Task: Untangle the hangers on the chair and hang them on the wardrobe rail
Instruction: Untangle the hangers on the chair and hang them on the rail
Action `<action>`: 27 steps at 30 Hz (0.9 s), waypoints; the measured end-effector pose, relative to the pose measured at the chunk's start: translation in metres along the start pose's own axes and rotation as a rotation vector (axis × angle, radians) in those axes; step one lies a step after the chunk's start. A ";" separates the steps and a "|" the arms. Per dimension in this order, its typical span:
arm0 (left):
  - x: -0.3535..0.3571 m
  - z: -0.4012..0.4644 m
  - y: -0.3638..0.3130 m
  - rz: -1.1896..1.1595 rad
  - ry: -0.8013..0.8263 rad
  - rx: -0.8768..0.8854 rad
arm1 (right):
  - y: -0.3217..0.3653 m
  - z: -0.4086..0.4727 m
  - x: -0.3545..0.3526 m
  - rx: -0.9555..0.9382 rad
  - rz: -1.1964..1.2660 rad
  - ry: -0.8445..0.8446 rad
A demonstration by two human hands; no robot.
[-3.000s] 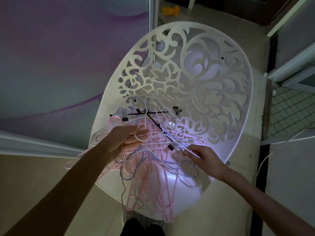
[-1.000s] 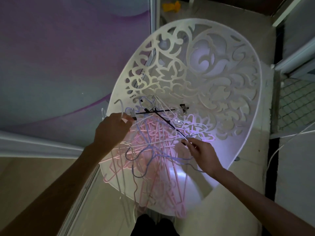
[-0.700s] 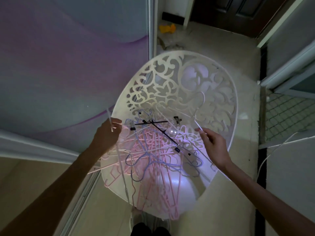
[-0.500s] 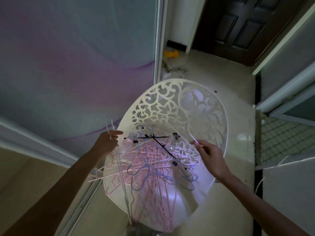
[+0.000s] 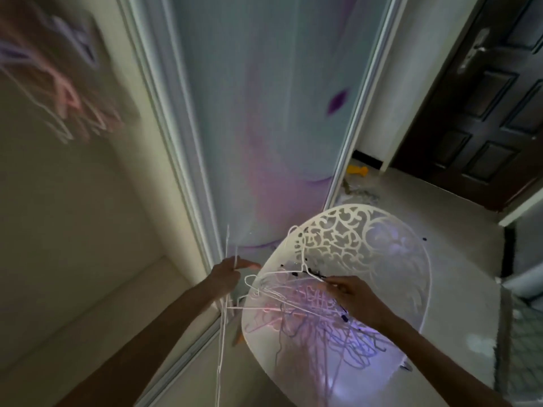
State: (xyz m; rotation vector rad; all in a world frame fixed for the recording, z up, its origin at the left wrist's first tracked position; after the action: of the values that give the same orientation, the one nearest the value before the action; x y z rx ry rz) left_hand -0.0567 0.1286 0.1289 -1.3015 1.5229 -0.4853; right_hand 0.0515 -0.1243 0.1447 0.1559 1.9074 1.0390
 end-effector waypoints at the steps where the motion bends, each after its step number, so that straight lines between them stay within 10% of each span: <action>1: -0.008 -0.013 0.006 -0.031 -0.018 -0.007 | 0.015 -0.005 0.006 -0.002 -0.022 0.014; 15: -0.181 -0.244 0.071 -0.256 -0.199 -0.294 | 0.236 -0.096 0.143 -0.034 0.085 0.212; 27: -0.336 -0.343 0.043 -0.421 -0.559 -0.047 | 0.440 -0.082 0.167 -0.205 0.227 0.109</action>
State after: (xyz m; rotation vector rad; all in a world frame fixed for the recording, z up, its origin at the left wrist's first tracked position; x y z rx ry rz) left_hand -0.4148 0.3401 0.3736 -1.6355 0.8046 -0.3078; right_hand -0.2356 0.1880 0.3655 0.2053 1.8968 1.4139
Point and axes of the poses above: each hand's wrist, its own z-axis towards the middle knuckle, its own x-axis out of the palm, y = z × x, the point moved 2 cm from there along z, towards the middle knuckle, and after that the axes turned 2 degrees about -y, right-handed, at the moved point
